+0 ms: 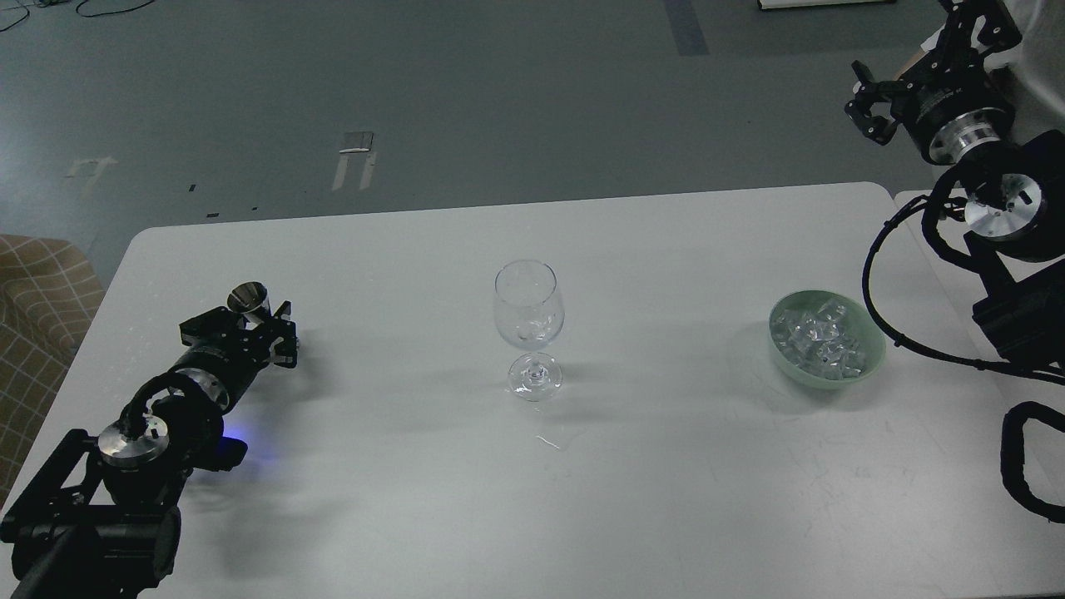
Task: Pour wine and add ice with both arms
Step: 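Close the left gripper on the jigger and lift it, then carry the jigger with the left gripper over the wine glass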
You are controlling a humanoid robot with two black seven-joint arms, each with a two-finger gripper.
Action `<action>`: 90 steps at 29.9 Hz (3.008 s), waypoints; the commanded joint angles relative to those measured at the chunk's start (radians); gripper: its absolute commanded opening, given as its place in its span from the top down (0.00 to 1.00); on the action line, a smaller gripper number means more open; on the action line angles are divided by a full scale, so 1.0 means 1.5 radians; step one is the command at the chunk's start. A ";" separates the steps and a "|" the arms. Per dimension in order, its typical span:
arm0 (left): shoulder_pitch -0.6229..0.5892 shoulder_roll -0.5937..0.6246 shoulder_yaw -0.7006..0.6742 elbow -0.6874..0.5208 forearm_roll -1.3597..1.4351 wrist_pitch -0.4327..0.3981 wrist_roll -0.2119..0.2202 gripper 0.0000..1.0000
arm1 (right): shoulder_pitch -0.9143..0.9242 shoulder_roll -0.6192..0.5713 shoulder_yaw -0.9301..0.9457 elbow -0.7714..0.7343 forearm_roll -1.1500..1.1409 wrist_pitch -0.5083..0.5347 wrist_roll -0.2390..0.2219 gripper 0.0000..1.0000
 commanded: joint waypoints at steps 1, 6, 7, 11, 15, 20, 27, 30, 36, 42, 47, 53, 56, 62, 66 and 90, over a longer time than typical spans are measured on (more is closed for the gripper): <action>0.001 0.000 0.004 0.002 0.001 -0.012 0.000 0.71 | 0.001 0.000 0.000 0.000 0.000 0.000 0.001 0.00; 0.002 -0.001 0.009 0.001 0.001 -0.046 0.006 0.76 | 0.001 -0.003 0.000 0.001 0.000 0.000 0.001 0.00; 0.002 -0.001 0.009 0.001 0.001 -0.047 0.007 0.77 | 0.000 -0.003 0.000 0.001 0.000 0.000 0.001 0.00; 0.001 -0.002 0.005 0.001 0.001 -0.048 0.007 0.78 | -0.001 -0.006 -0.001 0.001 0.000 0.000 0.000 0.00; 0.001 -0.002 0.002 -0.002 0.000 -0.049 0.007 0.79 | 0.000 -0.007 0.000 0.001 0.000 0.000 0.000 0.00; 0.001 -0.005 -0.002 -0.009 -0.001 -0.081 0.005 0.80 | 0.000 -0.007 0.000 0.002 0.000 0.000 0.000 0.00; 0.008 0.005 -0.006 -0.047 -0.004 -0.087 0.006 0.84 | 0.001 -0.006 0.000 0.006 0.000 0.000 0.000 0.00; 0.012 0.010 -0.007 -0.072 -0.004 -0.087 0.008 0.86 | 0.001 -0.006 0.000 0.005 0.000 0.000 0.000 0.00; 0.032 0.020 0.006 -0.137 -0.003 -0.081 0.013 0.87 | 0.000 -0.007 0.000 0.005 0.000 0.000 0.000 0.00; 0.071 0.055 0.039 -0.238 -0.003 -0.088 0.031 0.90 | -0.007 -0.015 0.000 0.006 0.000 0.000 0.000 0.00; 0.073 0.071 0.070 -0.282 -0.009 -0.084 0.038 0.99 | -0.010 -0.015 0.000 0.006 0.000 0.000 0.000 0.00; 0.091 0.085 0.094 -0.329 -0.010 -0.090 0.036 1.00 | -0.010 -0.015 0.002 0.006 0.000 -0.003 0.000 0.00; 0.090 0.078 0.093 -0.338 -0.008 -0.090 0.034 1.00 | -0.011 -0.015 0.001 0.006 0.000 -0.008 0.000 0.00; 0.095 0.085 0.098 -0.393 -0.009 -0.084 0.036 1.00 | -0.024 -0.025 0.002 0.007 0.001 -0.008 0.000 0.00; 0.095 0.109 0.109 -0.418 -0.009 -0.081 0.038 1.00 | -0.034 -0.028 0.004 0.011 0.001 -0.009 0.000 0.00; -0.030 0.100 0.225 -0.394 -0.001 0.015 0.089 1.00 | -0.051 -0.036 0.012 0.010 0.002 -0.005 0.003 0.00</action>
